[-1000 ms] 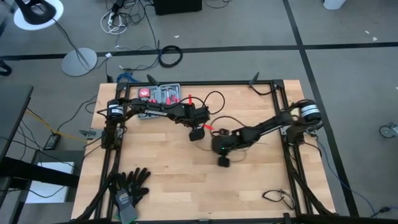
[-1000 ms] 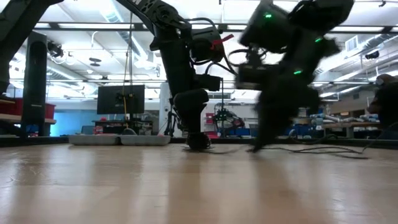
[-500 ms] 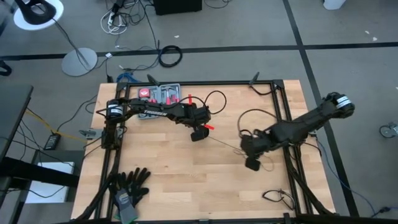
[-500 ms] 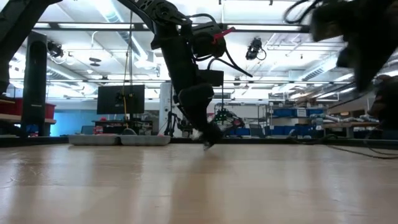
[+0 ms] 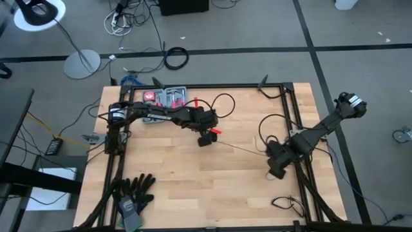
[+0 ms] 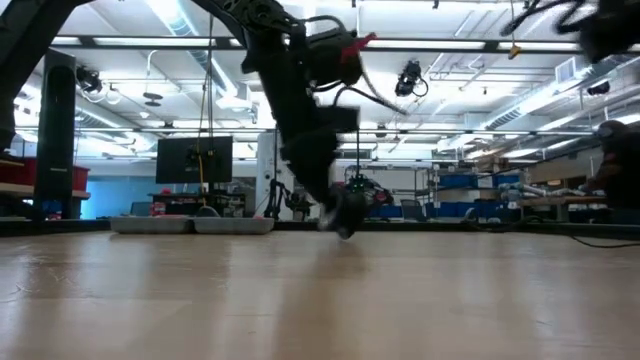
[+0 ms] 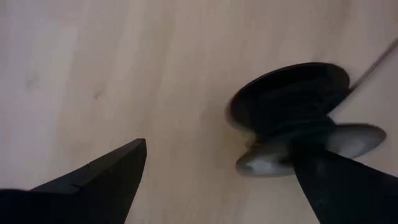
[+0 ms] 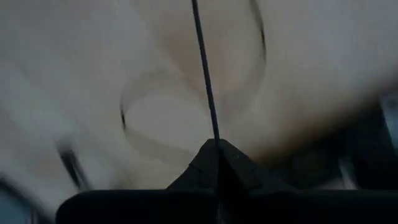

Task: Coil cords
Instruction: Uncoil the black wire from the spool

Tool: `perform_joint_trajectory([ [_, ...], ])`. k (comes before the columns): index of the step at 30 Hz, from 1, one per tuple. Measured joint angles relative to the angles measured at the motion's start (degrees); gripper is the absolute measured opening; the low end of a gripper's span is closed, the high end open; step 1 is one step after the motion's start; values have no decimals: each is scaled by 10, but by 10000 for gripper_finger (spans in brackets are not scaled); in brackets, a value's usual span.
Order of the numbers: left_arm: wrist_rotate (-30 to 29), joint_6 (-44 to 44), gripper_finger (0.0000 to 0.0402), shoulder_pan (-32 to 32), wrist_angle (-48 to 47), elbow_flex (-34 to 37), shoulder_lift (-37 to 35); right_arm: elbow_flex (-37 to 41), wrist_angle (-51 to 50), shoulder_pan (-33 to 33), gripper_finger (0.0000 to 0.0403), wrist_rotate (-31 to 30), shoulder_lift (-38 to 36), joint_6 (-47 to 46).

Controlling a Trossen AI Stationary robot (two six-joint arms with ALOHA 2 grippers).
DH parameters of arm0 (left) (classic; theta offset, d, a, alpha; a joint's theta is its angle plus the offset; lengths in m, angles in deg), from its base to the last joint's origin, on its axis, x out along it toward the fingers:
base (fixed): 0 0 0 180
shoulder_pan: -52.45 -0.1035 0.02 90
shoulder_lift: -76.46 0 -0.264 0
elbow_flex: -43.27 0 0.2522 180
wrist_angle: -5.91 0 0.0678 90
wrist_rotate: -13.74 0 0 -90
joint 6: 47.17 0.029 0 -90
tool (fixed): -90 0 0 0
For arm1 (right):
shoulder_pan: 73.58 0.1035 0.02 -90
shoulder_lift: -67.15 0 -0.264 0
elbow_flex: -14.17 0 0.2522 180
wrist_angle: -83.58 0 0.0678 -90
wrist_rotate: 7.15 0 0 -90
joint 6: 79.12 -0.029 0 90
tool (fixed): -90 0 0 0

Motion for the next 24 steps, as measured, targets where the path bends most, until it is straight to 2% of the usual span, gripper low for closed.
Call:
perform_joint_trajectory([
  [2, -30, 9, 396, -3, -47, 6, -8, -19, -67, 9, 0, 41, -1, -16],
  [3, -36, 9, 396, -7, -56, 7, -9, -32, -96, 15, 0, 43, -1, -27],
  [7, -73, 0, 396, -8, -74, 4, -17, -93, -202, 40, 0, -5, 3, -78],
  [13, -46, -12, 396, -13, -45, 3, -15, -132, -77, 43, 0, -235, 0, 3],
  [15, -42, -13, 396, -12, -50, 3, -20, -131, -35, 28, 2, -280, -1, 48],
  [21, -40, -17, 396, -6, -65, 3, -21, -119, 117, -31, 17, -298, 21, 198],
  [24, -32, -20, 396, 1, -69, 3, -21, -119, 155, -61, 23, -306, 43, 249],
])
